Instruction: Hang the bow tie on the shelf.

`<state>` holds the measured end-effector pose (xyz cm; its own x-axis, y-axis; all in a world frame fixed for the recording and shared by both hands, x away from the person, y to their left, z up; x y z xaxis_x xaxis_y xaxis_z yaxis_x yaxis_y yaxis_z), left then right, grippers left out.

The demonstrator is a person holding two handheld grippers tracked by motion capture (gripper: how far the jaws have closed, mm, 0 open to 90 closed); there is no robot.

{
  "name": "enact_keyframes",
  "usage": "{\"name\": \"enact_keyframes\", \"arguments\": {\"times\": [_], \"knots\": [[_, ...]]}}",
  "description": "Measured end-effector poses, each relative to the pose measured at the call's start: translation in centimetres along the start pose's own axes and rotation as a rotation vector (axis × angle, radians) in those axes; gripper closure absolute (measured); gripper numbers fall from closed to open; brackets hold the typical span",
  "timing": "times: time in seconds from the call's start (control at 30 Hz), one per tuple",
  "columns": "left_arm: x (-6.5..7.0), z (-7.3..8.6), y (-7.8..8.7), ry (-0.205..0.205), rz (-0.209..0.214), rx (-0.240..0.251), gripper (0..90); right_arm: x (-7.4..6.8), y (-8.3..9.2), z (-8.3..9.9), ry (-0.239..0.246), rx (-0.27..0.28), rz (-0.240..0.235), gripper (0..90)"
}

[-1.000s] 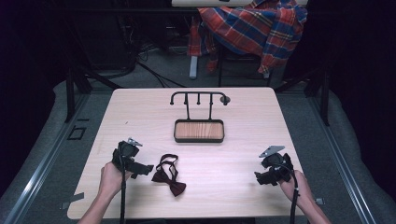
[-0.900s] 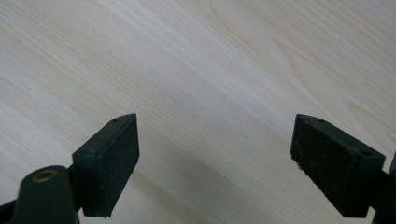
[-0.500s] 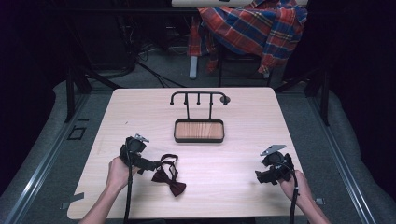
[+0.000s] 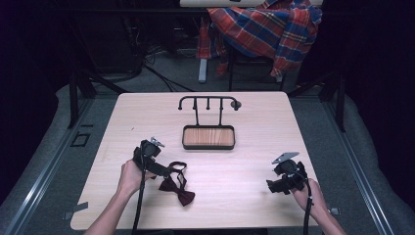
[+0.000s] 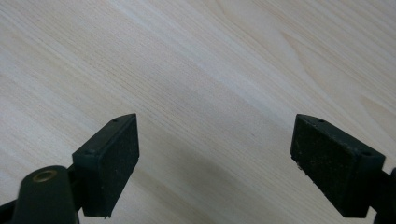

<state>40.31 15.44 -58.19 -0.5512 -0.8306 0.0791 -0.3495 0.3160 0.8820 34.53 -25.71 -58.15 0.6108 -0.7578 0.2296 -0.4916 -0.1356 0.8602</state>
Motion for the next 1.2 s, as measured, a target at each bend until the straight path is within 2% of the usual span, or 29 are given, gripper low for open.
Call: {"name": "enact_keyframes", "arguments": {"times": [0.2,0.27,0.37,0.43,0.53,0.67,0.83,0.87,1.03,1.2], "knots": [[0.7,-0.4,-1.3,-0.033,-0.006,-0.040,0.7,-0.3,-0.1,-0.1,0.004,-0.003,-0.009,15.1],[0.9,-0.5,-1.8,-0.050,-0.018,-0.059,3.6,-0.2,0.0,-0.2,0.002,0.001,-0.005,15.1],[1.2,-0.6,-2.1,-0.070,-0.014,-0.069,11.6,-0.2,0.0,-0.1,-0.001,-0.004,-0.001,15.1],[1.6,-0.6,-2.2,-0.095,0.001,-0.079,16.8,-0.3,-0.2,-0.1,-0.012,0.009,-0.005,15.1],[2.0,-0.6,-2.1,-0.125,0.029,-0.081,25.2,-0.2,0.0,-0.1,0.001,-0.007,-0.006,15.1],[2.5,-0.4,-2.3,-0.161,0.040,-0.095,34.4,-0.3,-0.1,-0.1,-0.006,0.000,-0.006,15.1],[3.0,-0.1,-2.7,-0.209,0.041,-0.107,47.8,-0.2,-0.1,0.0,0.003,-0.013,-0.005,15.1],[3.1,-0.1,-2.8,-0.223,0.031,-0.107,49.8,-0.2,-0.1,0.0,0.002,-0.014,-0.006,15.1],[3.7,0.1,-2.9,-0.251,0.031,-0.109,64.7,-0.2,-0.1,0.0,0.002,-0.015,-0.008,15.1],[4.1,0.2,-2.8,-0.304,0.019,-0.117,78.0,-0.2,-0.1,0.1,0.003,-0.016,-0.007,15.2]]}}
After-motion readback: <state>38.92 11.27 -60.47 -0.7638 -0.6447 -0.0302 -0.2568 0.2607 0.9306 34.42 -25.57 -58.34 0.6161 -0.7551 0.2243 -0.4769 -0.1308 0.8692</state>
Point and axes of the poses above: each handheld gripper's, and its own axes: y roughly backward along the jaws, z roughly out of its underside, x roughly to its right, the point moved 6 cm from there along -y, roughly forward along the jaws, and after that the axes turned 7 degrees about y, right-handed, at the moved point
